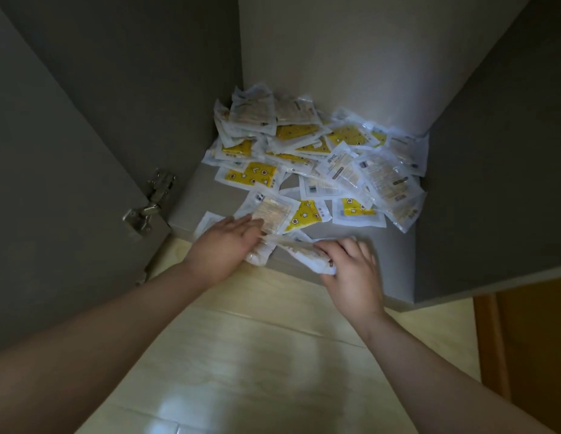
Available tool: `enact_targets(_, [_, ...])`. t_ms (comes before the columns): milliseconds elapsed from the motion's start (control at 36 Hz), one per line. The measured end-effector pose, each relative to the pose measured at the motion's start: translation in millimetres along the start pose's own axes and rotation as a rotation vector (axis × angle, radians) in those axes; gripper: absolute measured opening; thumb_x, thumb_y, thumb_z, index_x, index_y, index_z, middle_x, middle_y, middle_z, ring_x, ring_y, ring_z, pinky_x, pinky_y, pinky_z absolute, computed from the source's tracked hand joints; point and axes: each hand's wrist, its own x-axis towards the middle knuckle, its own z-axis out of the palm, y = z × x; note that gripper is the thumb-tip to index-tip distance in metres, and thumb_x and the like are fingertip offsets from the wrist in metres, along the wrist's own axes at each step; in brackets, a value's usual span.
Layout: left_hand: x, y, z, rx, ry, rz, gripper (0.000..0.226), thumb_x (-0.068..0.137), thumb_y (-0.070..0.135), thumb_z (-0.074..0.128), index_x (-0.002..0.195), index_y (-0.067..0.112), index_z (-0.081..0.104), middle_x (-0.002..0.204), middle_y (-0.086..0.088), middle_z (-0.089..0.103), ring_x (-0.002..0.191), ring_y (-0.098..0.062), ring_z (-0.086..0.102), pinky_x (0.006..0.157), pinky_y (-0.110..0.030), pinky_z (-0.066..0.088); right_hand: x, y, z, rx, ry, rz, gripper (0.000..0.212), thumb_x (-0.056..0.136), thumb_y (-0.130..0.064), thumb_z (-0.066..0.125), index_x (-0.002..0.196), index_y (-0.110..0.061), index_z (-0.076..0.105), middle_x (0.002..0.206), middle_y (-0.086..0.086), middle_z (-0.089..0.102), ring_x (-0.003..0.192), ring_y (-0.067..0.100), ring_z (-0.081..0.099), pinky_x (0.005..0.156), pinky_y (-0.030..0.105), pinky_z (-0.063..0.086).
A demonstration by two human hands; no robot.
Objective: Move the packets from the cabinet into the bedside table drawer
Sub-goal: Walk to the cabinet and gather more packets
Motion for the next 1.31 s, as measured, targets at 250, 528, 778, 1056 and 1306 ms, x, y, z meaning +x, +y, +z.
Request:
enact_targets(250, [-18.2,5.3,-22.4,-0.232,0.055,-0.251,0.022,0.086,0.011,0.057,0.108,0.012,0.06,0.088,-0.011,0.07,0.079,-0.032,0.067,0.059,-0.032,0.047,12.6,-28.8,-14.3,0.173,-0.197,0.236,0.027,0.085,-0.026,0.066,0.097,-0.003,0.06,0.091,0.015,0.064,0.092,0.034,0.057,0.075,0.038,0.044])
enact_targets(528, [-37.2,28.5,-104.9,-1.13,0.195,-0.798,0.023,0.086,0.008,0.063,0.108,0.013,0.062,0.088,0.007,0.061,0.083,-0.013,0.059,0.068,-0.02,0.043,29.6,-95.7,-85.3,0.583,-0.216,0.6,0.019,0.087,-0.024,0.065,0.103,-0.013,0.065,0.089,-0.002,0.068,0.089,0.019,0.064,0.08,0.029,0.049])
enact_targets(778, [-88.6,55.8,-240.1,-1.478,0.187,-1.096,0.017,0.087,0.009,0.064,0.083,0.026,0.062,0.08,0.002,0.067,0.075,-0.018,0.065,0.071,-0.034,0.054,41.8,-175.5,-208.5,0.828,-0.314,0.717,0.011,0.088,-0.023,0.064,0.08,-0.03,0.062,0.079,-0.011,0.067,0.078,0.009,0.065,0.073,0.026,0.052])
enact_targets(1056, [-183.1,89.9,-432.1,-1.59,0.346,-1.439,0.007,0.087,0.012,0.065,0.087,0.019,0.066,0.084,-0.005,0.071,0.075,-0.022,0.069,0.064,-0.037,0.058,34.0,-293.3,-373.7,1.032,-0.601,0.773,0.008,0.088,-0.021,0.064,0.081,-0.023,0.065,0.075,-0.009,0.072,0.074,0.01,0.07,0.069,0.027,0.055])
enact_targets(1306, [-290.0,137.4,-570.9,-1.671,0.682,-1.554,0.009,0.089,0.011,0.063,0.095,0.016,0.067,0.093,-0.015,0.072,0.083,-0.035,0.07,0.069,-0.06,0.055,22.7,-390.1,-491.8,1.075,-0.977,0.57,0.005,0.088,-0.017,0.064,0.09,-0.018,0.068,0.086,-0.001,0.074,0.08,0.018,0.07,0.074,0.033,0.057])
